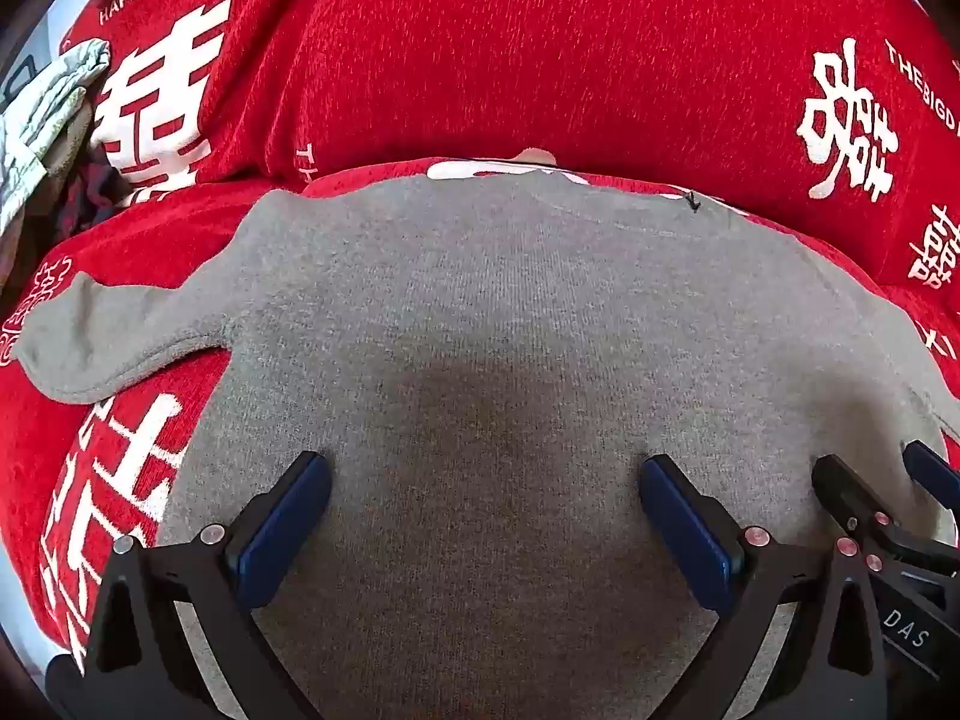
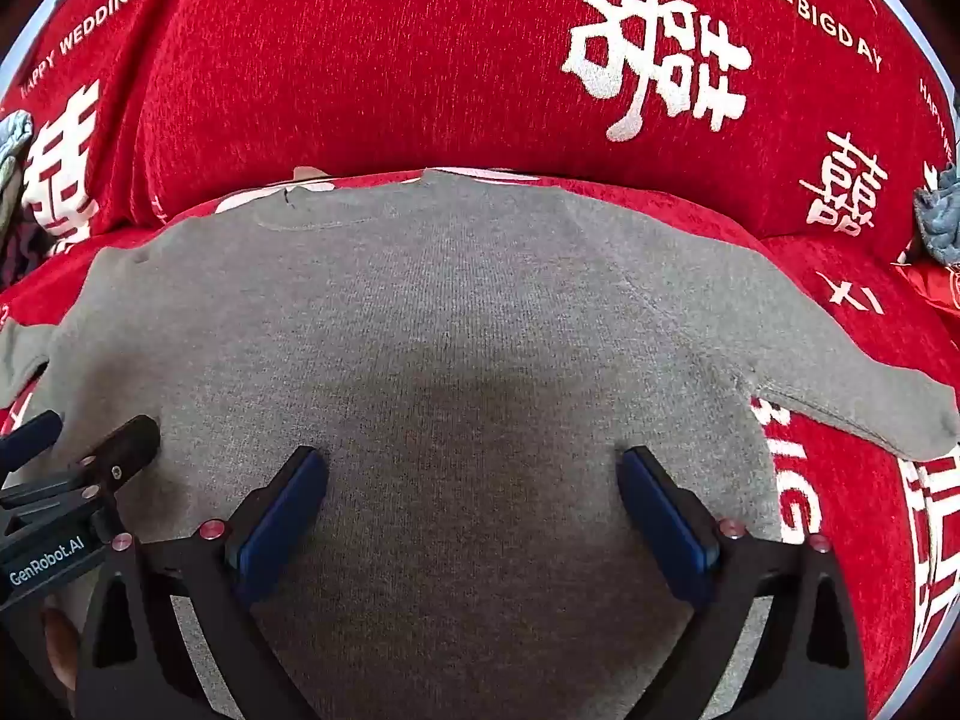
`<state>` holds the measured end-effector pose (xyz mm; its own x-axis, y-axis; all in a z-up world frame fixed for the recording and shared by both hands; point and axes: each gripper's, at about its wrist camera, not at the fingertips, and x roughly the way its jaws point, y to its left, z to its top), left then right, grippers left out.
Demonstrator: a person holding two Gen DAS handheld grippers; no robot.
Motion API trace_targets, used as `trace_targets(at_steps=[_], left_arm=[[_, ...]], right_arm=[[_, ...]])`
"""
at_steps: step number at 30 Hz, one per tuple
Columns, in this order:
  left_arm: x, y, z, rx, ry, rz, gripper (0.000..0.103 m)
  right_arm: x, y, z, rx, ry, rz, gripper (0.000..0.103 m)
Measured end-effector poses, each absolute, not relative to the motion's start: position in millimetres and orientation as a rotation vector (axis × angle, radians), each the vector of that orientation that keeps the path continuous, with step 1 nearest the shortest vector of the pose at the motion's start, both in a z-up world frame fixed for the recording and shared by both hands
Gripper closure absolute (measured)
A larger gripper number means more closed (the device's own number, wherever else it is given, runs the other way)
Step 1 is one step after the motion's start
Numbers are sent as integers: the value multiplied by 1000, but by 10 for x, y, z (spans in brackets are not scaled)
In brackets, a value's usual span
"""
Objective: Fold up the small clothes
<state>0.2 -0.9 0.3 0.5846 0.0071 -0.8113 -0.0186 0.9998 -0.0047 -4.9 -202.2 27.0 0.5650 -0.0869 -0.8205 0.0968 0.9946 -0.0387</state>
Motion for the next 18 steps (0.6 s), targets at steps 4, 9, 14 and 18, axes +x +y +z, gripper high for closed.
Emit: trace_targets(at_steps=[4, 9, 14, 18], left_arm=[[27, -23, 26, -13, 950, 16, 0], [52, -35, 57, -22, 951, 15, 0], [11, -14, 26, -37, 938, 4, 0], [25, -29, 16, -26, 939, 14, 0]], right_arm=[[-47, -1988, 263, 10, 964, -108, 4], [-30, -1996, 244, 21, 972, -100, 3], [-35, -2103, 293, 27, 971, -96, 2], [-21, -2006, 271, 7, 973, -107, 2]])
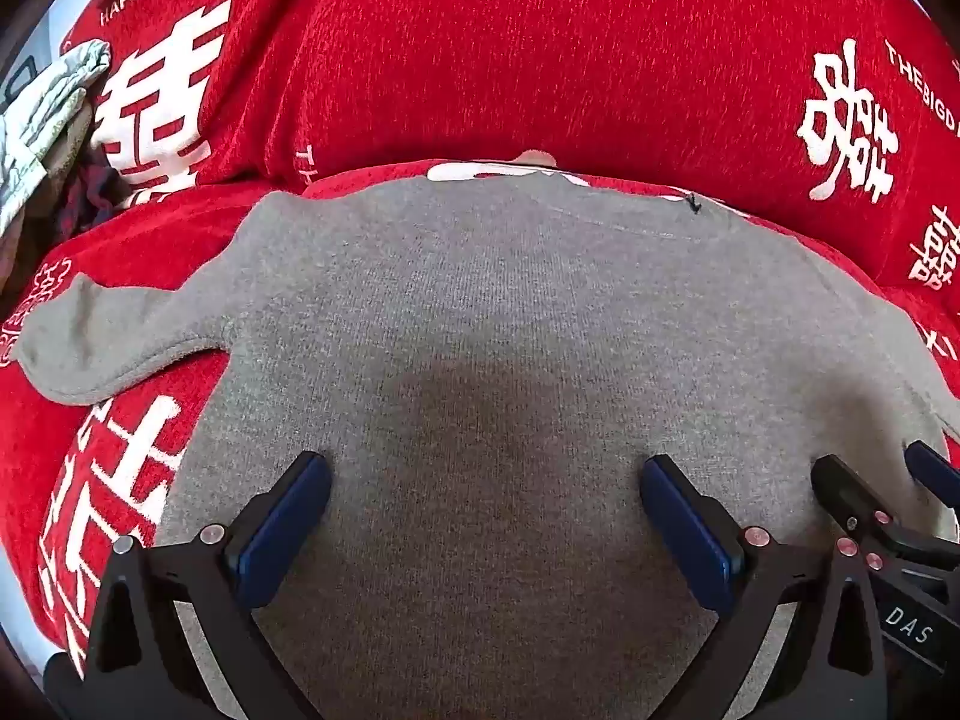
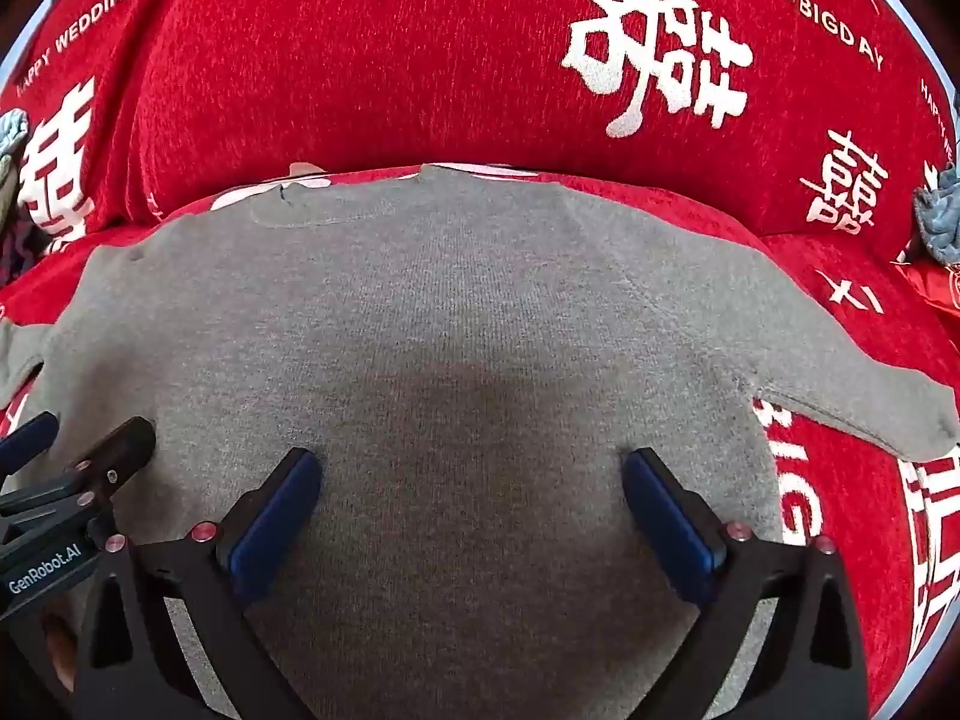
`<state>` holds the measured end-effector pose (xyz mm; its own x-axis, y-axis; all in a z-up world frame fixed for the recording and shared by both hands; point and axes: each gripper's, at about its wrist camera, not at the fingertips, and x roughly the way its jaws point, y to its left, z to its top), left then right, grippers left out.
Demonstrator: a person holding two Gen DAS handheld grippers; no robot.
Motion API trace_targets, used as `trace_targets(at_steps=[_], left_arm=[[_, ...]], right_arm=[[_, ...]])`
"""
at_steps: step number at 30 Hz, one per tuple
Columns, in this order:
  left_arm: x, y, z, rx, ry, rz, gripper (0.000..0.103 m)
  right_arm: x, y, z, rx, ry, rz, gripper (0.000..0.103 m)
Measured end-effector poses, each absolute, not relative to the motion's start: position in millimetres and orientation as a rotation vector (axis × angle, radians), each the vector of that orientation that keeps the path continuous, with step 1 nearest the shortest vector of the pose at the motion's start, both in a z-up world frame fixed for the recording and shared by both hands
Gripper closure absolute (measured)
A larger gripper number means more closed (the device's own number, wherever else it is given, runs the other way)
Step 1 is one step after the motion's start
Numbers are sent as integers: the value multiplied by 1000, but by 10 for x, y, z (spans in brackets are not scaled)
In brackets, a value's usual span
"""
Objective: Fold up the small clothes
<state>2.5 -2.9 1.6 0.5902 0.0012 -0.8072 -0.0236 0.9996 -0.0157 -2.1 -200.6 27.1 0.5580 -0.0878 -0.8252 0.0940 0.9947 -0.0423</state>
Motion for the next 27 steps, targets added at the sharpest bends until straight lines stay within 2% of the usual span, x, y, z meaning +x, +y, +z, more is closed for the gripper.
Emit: trace_targets(at_steps=[27], left_arm=[[33, -30, 5, -21, 961, 36, 0]], right_arm=[[-28, -1993, 279, 3, 979, -117, 2]])
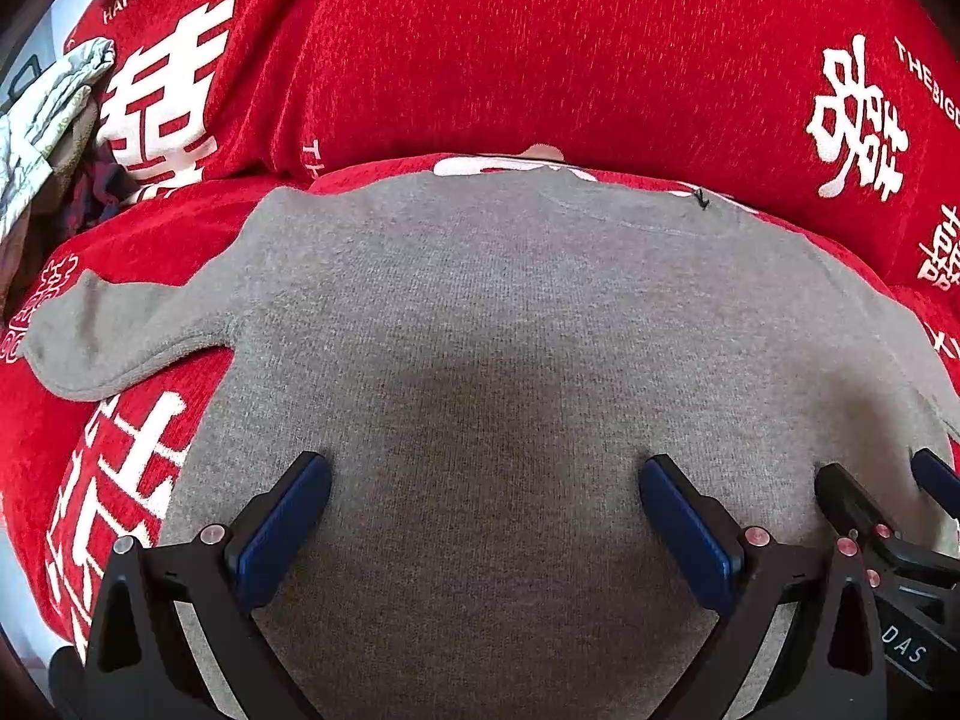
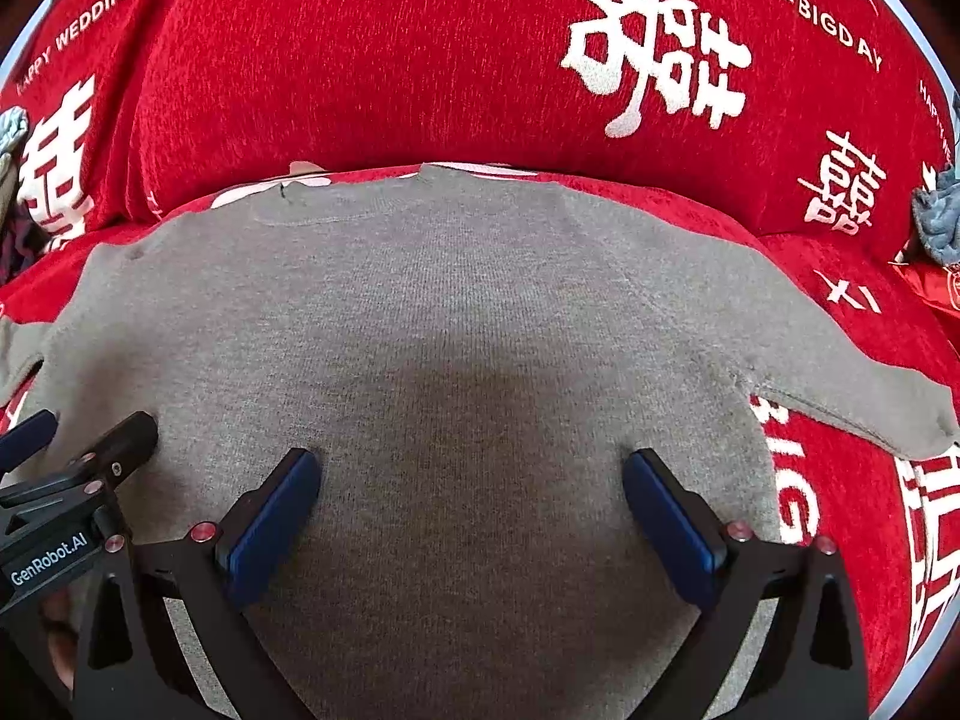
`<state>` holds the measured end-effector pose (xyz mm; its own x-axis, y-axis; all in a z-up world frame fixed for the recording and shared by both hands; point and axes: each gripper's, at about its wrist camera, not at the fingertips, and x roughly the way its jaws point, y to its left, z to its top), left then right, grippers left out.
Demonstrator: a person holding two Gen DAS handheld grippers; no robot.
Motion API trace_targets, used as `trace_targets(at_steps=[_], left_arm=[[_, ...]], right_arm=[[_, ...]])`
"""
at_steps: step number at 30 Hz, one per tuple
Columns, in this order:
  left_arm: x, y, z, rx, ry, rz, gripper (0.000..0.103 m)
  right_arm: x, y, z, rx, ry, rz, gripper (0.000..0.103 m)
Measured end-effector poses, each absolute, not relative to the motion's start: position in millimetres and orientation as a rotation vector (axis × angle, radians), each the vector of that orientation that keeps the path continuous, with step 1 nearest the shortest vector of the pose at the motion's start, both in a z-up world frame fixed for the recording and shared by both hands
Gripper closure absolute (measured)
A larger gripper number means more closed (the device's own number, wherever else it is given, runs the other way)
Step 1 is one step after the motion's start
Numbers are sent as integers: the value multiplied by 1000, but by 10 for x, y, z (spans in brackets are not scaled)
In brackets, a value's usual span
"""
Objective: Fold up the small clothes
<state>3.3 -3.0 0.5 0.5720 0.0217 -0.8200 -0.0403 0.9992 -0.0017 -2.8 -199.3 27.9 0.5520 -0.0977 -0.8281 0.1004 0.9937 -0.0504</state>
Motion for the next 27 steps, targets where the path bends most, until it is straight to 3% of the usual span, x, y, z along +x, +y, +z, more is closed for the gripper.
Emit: trace_targets(at_steps=[14, 27], left_arm=[[187, -80, 70, -13, 1146, 44, 0], [180, -361, 260, 22, 1162, -8, 0]], right_arm=[[126, -2036, 327, 36, 1166, -62, 1], [78, -2249, 487, 70, 1112, -73, 1]])
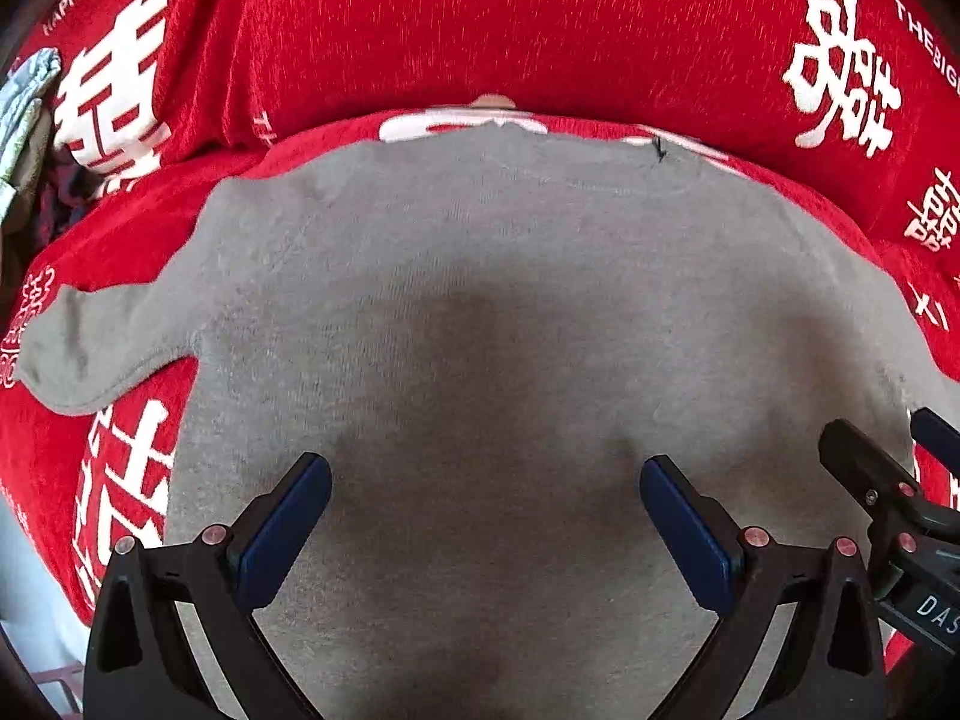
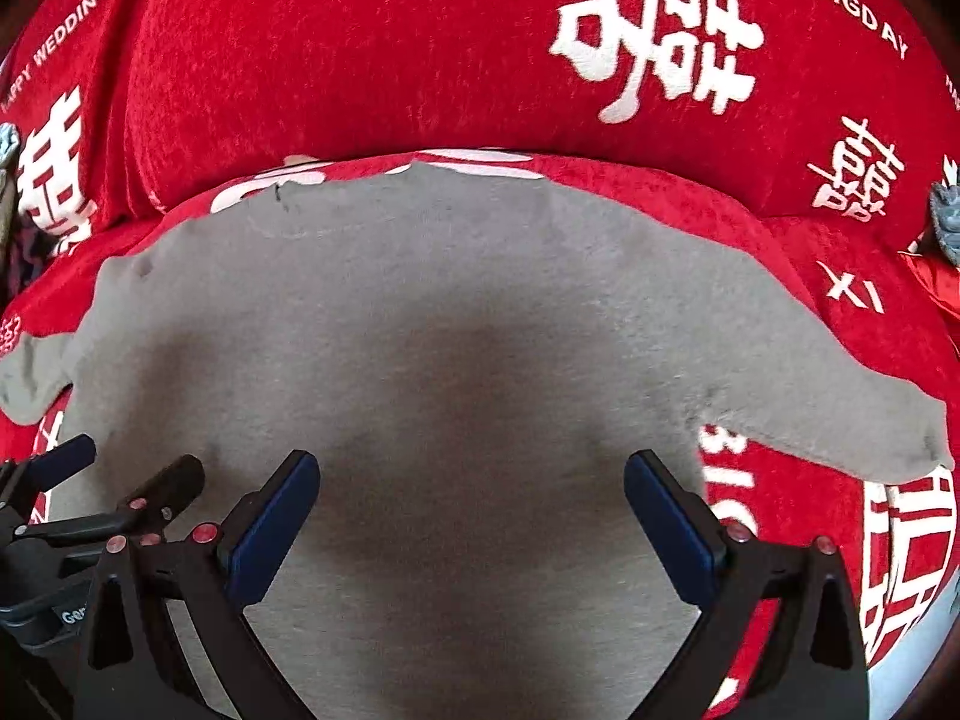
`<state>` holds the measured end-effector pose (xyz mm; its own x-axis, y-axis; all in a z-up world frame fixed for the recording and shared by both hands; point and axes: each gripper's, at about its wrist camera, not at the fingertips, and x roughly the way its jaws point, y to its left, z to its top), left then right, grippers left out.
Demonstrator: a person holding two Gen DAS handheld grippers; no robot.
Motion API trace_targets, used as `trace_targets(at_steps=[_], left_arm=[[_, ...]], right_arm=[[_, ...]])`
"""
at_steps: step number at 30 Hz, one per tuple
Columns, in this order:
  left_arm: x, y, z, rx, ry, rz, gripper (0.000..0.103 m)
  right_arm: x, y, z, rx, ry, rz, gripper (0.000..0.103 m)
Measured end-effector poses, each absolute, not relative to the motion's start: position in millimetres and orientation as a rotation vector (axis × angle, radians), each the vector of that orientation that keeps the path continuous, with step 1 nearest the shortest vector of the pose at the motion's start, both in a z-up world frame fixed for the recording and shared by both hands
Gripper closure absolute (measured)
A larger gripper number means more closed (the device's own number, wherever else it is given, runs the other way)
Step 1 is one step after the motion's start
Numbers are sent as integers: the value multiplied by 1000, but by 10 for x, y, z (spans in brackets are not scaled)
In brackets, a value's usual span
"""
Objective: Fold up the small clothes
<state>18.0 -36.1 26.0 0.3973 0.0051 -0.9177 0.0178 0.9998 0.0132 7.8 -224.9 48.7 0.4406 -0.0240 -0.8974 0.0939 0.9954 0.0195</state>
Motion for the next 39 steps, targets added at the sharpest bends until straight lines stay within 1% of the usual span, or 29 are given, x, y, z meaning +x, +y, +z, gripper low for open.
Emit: trace_targets(at_steps=[11, 26, 39], left_arm=[[287, -560, 297, 57, 1183, -21, 0], [321, -634, 411, 96, 1157, 2, 0], [354, -1144, 483, 169, 1132, -49, 0]], right_arm=[[93, -2483, 521, 96, 1096, -92, 1], [104, -2522, 561, 123, 1077, -81, 1], [83, -3028, 583, 186, 1066, -147, 1]])
